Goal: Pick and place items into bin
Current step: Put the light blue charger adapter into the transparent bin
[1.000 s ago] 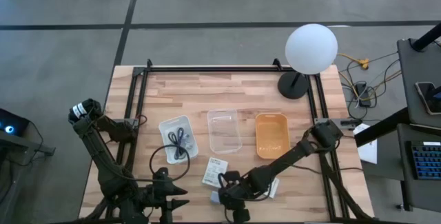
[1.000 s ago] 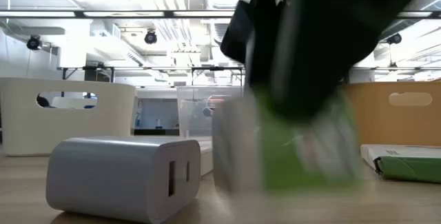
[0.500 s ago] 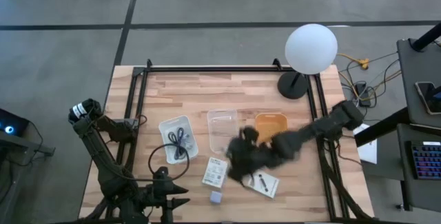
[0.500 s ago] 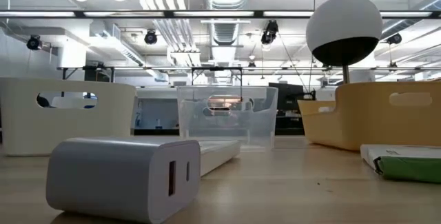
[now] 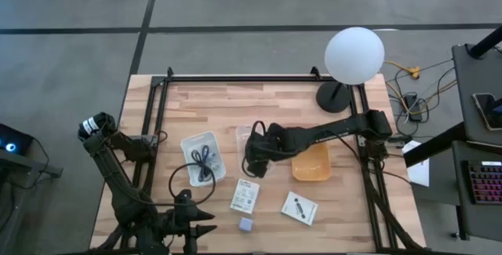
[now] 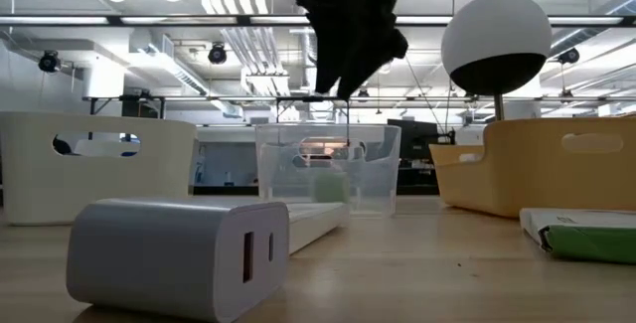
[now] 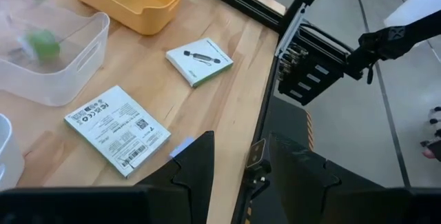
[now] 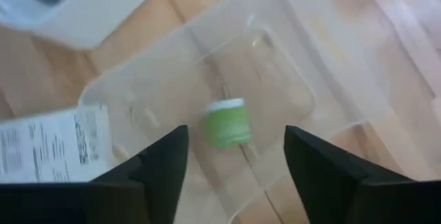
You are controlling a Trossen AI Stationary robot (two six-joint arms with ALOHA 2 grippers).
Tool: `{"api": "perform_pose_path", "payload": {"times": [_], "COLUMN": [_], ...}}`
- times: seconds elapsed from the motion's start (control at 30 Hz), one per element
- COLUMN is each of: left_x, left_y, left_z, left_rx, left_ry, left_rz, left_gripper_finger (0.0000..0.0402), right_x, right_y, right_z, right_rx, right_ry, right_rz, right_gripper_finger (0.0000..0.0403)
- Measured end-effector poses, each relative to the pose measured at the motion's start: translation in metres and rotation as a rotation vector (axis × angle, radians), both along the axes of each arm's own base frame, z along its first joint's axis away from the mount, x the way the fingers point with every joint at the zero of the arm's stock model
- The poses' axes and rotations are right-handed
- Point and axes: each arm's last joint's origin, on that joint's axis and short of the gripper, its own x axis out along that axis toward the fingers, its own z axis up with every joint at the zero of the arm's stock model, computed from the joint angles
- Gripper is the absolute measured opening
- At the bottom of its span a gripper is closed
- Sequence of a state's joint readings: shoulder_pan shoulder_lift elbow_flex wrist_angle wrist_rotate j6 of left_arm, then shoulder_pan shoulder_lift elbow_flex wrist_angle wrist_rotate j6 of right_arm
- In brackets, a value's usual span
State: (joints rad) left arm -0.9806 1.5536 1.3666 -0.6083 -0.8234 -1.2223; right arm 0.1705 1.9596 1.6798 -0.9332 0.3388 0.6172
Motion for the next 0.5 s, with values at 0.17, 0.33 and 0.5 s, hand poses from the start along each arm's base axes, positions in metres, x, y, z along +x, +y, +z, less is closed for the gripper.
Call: {"api": "perform_pose_path", "payload": {"times": [0.17,0.33,0.5], "left_x": [0.000,-0.001,-0.002], "left_y": [0.001,0.002,0.003], "left_z": [-0.001,-0.004,-0.012], "left_rx": [0.016,0.036,0.053], "left_ry": [0.007,0.020,0.034], "left_rz": [-0.003,-0.003,-0.003], "left_gripper_finger": [0.0122,0.0122,0.0122], "right_x": [-0.010,-0.034,-0.032], "right_y": [0.034,0.099,0.147], "right_z": [0.011,0.024,0.003], "right_rx": [-0.089,-0.120,-0.010], "right_ry": [0.015,-0.035,-0.150], "right_rz": [0.248,0.488,0.426], "right_gripper_finger": [0.0276,0.0293,0.0285]}}
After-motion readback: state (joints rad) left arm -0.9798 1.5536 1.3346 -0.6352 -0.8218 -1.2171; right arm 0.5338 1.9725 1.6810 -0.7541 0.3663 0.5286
